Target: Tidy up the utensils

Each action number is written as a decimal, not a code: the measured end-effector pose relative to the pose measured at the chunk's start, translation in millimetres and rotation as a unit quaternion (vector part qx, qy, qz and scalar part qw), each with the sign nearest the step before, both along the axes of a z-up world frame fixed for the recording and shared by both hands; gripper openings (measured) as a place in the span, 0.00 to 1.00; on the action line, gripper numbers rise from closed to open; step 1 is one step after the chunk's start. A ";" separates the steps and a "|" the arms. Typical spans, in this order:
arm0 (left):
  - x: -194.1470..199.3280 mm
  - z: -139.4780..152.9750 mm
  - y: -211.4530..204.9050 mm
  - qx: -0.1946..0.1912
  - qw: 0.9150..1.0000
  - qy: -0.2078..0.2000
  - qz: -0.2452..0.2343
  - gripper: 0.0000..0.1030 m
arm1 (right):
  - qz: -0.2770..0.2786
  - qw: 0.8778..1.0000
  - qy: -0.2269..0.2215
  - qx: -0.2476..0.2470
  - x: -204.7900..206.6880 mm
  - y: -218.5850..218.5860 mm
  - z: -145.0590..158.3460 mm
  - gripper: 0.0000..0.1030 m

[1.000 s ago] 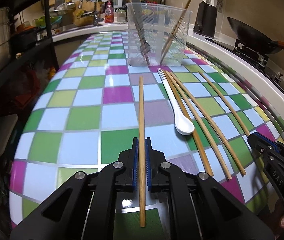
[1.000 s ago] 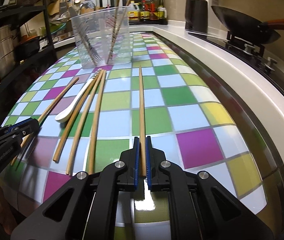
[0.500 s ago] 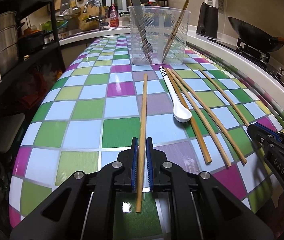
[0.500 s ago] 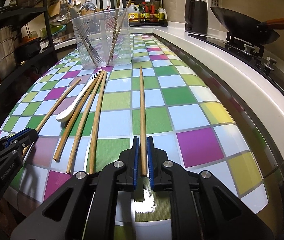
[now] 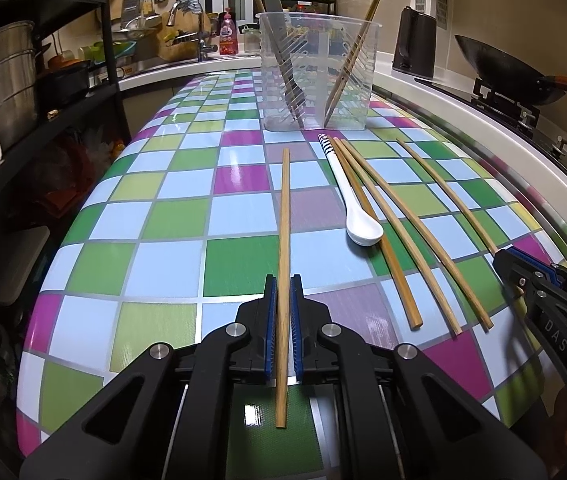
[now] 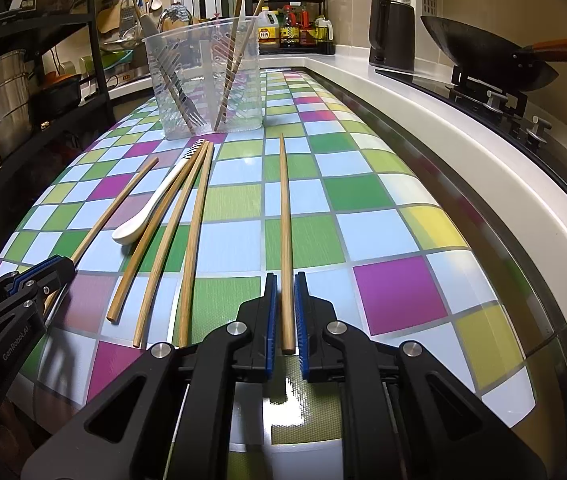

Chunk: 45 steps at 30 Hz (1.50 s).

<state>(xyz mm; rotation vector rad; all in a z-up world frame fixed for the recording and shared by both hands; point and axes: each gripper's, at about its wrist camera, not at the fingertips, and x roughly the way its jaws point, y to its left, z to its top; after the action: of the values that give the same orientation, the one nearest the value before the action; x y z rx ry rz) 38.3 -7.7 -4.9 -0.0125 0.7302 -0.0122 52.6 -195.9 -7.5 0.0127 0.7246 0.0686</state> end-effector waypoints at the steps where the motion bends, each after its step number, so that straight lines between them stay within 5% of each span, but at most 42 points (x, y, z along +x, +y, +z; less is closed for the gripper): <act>1: -0.2 0.0 -0.2 0.000 1.000 0.000 0.000 0.07 | 0.000 1.000 0.000 0.000 0.1 -0.6 0.8 0.10; 45: -1.1 4.9 -1.0 -0.008 1.000 0.000 -0.002 0.06 | 0.007 1.000 0.002 -0.008 -1.6 5.3 8.5 0.06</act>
<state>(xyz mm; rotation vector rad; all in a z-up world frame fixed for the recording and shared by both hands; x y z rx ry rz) 37.3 -8.7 0.0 -0.0257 0.7293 -0.0221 51.0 -190.6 1.0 -0.0074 0.7294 0.0762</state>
